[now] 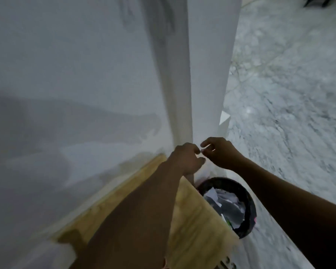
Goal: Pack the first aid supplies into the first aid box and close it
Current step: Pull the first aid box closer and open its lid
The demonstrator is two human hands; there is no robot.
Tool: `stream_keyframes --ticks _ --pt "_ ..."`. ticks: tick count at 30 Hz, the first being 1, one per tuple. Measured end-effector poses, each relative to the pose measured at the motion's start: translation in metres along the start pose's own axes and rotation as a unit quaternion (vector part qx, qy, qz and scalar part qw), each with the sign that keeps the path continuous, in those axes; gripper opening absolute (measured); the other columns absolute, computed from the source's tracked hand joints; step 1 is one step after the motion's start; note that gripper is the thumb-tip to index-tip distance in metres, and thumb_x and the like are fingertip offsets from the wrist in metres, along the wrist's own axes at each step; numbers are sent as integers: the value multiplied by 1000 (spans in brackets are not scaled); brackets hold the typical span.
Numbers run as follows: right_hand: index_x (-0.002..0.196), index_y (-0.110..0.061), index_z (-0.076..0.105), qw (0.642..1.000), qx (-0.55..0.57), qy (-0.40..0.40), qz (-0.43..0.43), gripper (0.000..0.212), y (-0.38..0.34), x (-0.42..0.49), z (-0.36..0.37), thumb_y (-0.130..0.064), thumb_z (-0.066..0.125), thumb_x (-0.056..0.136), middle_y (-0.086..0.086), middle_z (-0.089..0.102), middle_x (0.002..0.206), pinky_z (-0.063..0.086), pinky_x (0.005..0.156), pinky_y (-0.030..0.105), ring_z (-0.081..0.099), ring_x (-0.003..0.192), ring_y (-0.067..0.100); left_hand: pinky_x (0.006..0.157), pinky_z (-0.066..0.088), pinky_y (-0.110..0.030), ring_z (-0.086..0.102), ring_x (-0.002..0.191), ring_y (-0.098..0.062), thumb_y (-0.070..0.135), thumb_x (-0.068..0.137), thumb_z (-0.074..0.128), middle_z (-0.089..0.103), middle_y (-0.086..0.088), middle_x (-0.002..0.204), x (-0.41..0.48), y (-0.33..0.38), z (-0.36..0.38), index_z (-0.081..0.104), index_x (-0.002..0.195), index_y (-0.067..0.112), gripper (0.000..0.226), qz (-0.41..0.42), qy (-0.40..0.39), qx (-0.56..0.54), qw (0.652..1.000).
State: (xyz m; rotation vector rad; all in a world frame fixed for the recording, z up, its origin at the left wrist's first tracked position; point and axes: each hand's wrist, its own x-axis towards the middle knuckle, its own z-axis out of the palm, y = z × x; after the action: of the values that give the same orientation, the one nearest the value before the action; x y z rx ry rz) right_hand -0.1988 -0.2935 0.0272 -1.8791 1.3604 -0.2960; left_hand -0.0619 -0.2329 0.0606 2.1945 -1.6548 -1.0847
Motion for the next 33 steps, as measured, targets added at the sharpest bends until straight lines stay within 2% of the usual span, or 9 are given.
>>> stream_keyframes --ticks 4,7,10,15,18,22,26,29,33 --pt "105 -16 69 995 -22 -13 -101 18 -121 -27 -1 -20 61 89 3 72 96 51 86 28 69 92 22 99 51 -34 67 110 -23 42 90 68 66 -4 129 -83 -31 -95 66 125 20 41 -10 99 -7 995" --pt "99 -22 67 984 -24 -32 -176 12 -201 -46 19 -25 63 88 4 70 100 51 78 28 69 85 18 94 52 -31 68 105 -22 41 90 69 66 -6 125 -146 -69 -154 67 121 19 37 -39 172 -20 984" --pt "99 -24 67 968 -25 -66 -241 12 -272 -66 55 -28 63 88 4 67 102 46 74 26 67 89 18 86 47 -26 67 106 -21 44 90 69 66 -5 127 -207 -119 -195 69 116 20 35 -78 245 -24 966" --pt "103 -22 68 941 -16 -136 -309 16 -347 -105 133 -27 62 89 -3 68 89 44 63 18 66 79 11 85 46 -25 68 102 -19 43 89 69 72 -3 118 -300 -214 -214 70 115 21 33 -174 333 -55 925" --pt "108 -19 68 923 -28 -164 -347 21 -356 -122 191 -26 61 89 -2 69 98 47 70 17 64 84 9 99 49 -32 65 114 -21 40 92 67 69 -3 125 -338 -276 -189 68 122 19 37 -215 387 -57 895" --pt "120 -16 63 894 -64 -201 -395 31 -329 -133 278 -28 61 92 5 67 118 47 91 27 61 106 17 104 42 -33 57 126 -25 39 93 66 63 -8 134 -359 -351 -121 62 130 18 43 -268 424 -91 860" --pt "129 -21 56 881 -88 -192 -424 42 -280 -137 357 -38 59 92 4 57 133 41 103 31 51 124 21 112 39 -48 39 142 -32 54 92 60 43 -9 154 -353 -410 -44 49 144 25 61 -328 419 -55 845" --pt "134 -23 53 875 -110 -159 -443 51 -248 -136 399 -48 57 90 1 53 139 41 107 39 46 130 23 116 31 -52 25 150 -34 66 91 50 25 -8 164 -345 -437 -1 34 154 27 76 -338 420 -56 840" --pt "136 -21 53 871 -92 -115 -468 52 -222 -141 428 -49 50 92 1 54 141 36 110 38 45 132 23 115 35 -51 37 144 -30 78 87 33 31 -6 163 -334 -457 32 31 155 30 83 -295 463 -106 829"
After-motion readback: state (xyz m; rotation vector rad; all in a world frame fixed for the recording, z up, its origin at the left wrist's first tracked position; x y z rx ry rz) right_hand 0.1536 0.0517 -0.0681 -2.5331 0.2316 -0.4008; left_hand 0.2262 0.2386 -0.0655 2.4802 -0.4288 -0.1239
